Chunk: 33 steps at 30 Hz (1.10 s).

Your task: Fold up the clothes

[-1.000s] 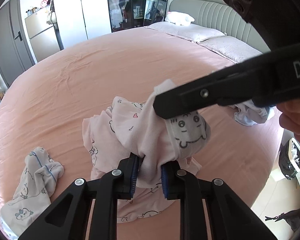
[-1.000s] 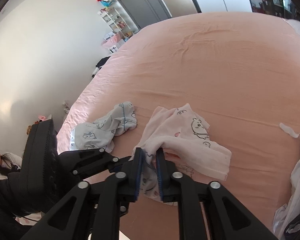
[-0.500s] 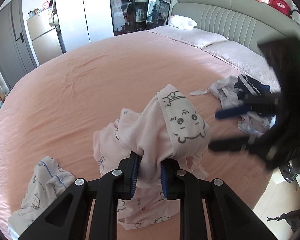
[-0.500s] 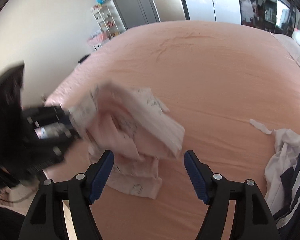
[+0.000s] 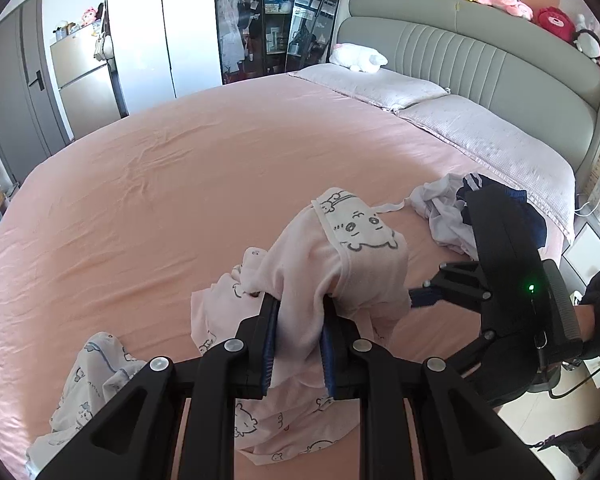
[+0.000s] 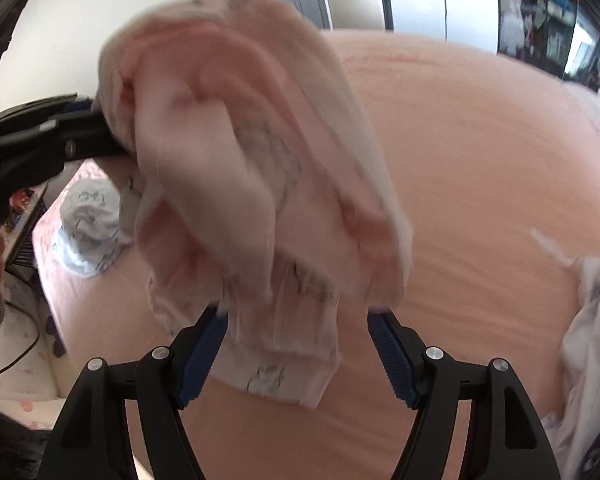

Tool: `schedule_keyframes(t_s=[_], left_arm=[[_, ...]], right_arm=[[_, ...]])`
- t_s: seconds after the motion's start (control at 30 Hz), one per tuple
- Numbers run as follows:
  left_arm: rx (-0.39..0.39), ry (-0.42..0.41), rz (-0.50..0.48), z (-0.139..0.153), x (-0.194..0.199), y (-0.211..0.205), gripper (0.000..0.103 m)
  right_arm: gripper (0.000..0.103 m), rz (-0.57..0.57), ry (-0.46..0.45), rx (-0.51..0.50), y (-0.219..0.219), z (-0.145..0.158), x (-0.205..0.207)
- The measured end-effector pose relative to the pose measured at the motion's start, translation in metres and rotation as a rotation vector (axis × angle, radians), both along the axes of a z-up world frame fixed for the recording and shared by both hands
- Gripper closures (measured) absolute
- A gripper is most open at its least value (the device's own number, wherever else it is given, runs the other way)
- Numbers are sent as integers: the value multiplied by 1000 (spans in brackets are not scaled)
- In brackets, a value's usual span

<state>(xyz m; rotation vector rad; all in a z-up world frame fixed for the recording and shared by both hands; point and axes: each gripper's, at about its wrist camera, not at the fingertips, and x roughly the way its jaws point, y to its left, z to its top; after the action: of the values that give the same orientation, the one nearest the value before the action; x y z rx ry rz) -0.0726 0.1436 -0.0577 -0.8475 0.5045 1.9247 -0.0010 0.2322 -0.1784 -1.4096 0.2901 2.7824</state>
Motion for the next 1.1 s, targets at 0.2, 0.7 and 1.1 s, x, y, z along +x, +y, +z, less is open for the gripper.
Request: schedule_keyframes(t_s=[0.2,0.7,1.1], left_arm=[[4,-12,-1,1,-3,-4,86],[-24,-28,-18,-4,-2,-5,86],[20,-5,-31,15,0,-9,86]], right_arm=[[31,-66,96,-30,23,24,-5],[90,-12,44,36,9,25,-20],[95,-24,110,68,-1,63,18]])
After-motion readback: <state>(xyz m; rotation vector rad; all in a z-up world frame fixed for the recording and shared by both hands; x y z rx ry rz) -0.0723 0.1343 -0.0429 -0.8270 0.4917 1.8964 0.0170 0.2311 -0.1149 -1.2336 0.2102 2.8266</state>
